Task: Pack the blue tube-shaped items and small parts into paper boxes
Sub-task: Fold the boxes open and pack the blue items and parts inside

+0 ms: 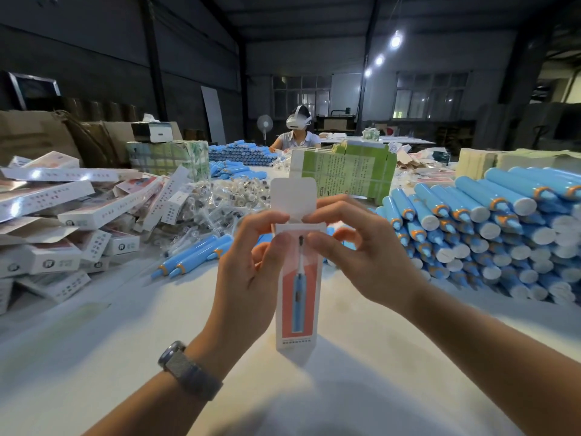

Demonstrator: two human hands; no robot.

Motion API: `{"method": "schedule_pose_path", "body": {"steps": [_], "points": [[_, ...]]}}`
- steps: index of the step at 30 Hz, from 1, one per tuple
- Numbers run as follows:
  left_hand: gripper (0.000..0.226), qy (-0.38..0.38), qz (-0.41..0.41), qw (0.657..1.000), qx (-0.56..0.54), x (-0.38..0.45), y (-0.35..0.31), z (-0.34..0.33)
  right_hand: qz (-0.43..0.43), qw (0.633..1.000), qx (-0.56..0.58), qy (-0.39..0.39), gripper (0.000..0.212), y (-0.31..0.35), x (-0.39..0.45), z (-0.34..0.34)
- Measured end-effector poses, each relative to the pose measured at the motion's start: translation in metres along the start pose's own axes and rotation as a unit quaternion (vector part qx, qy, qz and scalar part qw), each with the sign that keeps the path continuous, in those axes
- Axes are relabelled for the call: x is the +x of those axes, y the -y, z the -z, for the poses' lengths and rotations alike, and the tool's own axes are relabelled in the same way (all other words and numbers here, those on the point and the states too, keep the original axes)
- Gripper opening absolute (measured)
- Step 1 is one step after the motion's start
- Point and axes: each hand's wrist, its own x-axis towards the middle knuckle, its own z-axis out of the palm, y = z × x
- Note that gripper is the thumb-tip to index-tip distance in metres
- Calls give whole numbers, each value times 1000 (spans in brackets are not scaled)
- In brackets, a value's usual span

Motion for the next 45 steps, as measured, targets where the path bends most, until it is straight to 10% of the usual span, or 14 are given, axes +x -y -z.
{"method": "schedule_pose_path", "body": {"steps": [10,18,45], "points": [[28,25,53,995,-80,3,-5,2,47,998,50,-13,41,7,4,4],[10,40,7,999,18,0,-1,0,10,999,44,15,3,14,6,7],[50,22,46,998,-45,-1,-8,-3,135,974,-180,-27,6,23,8,9]]}}
